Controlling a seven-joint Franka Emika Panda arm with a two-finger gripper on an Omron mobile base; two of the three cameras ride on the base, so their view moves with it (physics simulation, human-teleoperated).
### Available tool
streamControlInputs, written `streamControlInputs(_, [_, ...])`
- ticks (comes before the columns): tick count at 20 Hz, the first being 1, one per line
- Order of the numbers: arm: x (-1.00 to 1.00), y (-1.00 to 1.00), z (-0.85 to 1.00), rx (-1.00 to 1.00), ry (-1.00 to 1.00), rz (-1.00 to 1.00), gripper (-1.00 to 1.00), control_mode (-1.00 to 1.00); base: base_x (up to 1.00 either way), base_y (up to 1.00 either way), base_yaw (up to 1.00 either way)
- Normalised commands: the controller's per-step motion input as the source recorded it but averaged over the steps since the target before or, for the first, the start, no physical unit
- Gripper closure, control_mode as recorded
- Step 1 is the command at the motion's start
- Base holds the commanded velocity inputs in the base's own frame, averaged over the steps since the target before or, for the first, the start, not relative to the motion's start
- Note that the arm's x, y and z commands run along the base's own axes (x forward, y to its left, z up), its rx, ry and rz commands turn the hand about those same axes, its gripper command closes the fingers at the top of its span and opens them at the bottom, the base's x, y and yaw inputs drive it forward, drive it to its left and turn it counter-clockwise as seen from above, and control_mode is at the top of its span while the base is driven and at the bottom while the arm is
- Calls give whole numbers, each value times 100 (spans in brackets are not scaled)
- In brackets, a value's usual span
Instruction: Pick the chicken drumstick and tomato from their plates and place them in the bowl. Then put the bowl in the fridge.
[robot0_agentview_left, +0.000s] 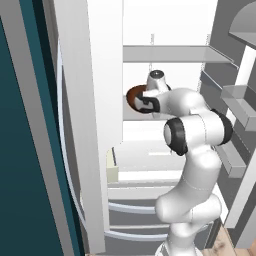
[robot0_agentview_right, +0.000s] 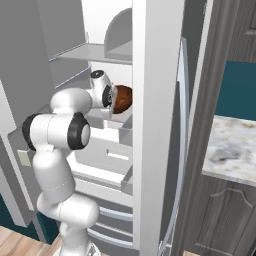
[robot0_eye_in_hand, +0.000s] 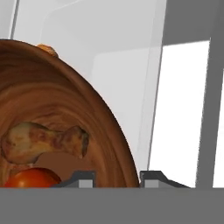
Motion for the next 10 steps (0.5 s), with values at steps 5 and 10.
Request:
streamControlInputs(5, [32,0,-28,4,0,8,100,-100,0,0,0])
streamControlInputs(10, [36,0,-18,7,0,7,100,-100,0,0,0])
